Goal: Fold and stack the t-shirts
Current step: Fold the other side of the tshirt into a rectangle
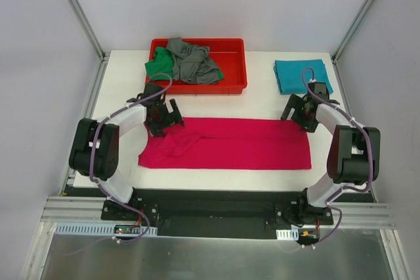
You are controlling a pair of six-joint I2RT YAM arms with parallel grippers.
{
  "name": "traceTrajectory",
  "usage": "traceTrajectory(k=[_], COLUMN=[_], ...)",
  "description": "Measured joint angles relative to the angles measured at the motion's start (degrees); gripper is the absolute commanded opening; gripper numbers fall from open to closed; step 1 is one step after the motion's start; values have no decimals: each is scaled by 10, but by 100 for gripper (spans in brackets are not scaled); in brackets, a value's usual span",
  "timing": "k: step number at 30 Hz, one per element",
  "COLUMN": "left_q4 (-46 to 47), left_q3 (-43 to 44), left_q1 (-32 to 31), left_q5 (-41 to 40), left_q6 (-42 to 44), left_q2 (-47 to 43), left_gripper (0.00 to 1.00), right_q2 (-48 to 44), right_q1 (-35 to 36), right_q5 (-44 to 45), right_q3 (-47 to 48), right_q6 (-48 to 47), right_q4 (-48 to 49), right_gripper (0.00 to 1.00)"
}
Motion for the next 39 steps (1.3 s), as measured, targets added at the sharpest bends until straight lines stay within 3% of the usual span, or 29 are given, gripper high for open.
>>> traceTrajectory(k=[6, 9, 11, 14, 17, 23, 26, 33, 39], left_q4=[-23, -44, -52, -61, -60, -42, -33, -19, -12], left_q3=[-104, -148, -169, -196, -226, -272, -279, -282, -282], left_q1=[0, 1, 1, 13, 50, 110, 118, 125, 125], left_q5=[-60, -80, -91, -106, -110, -75, -62, -47, -45], left_q6=[-2, -7, -15, -29, -44, -53, -54, -54, -54], left_q2=[-136, -219, -263, -307, -326, -348, -359, -347, -343], left_gripper=[99, 99, 99, 99, 99, 99, 99, 99, 99], right_q2=[-117, -183, -204, -194, -127, 67, 133, 206, 247], right_q1=[62, 178, 298, 435, 516, 590, 610, 624, 625], right_q5=[-8, -34, -66, -110, -145, -192, -211, -230, -227], right_q3=[-50, -78, -84, -80, -41, 104, 165, 231, 266], right_q6=[-38, -80, -111, -145, -168, -193, -202, -224, -240], right_q4=[3, 21, 47, 99, 130, 165, 169, 164, 151], right_gripper=[96, 96, 96, 99, 92, 72, 66, 52, 51])
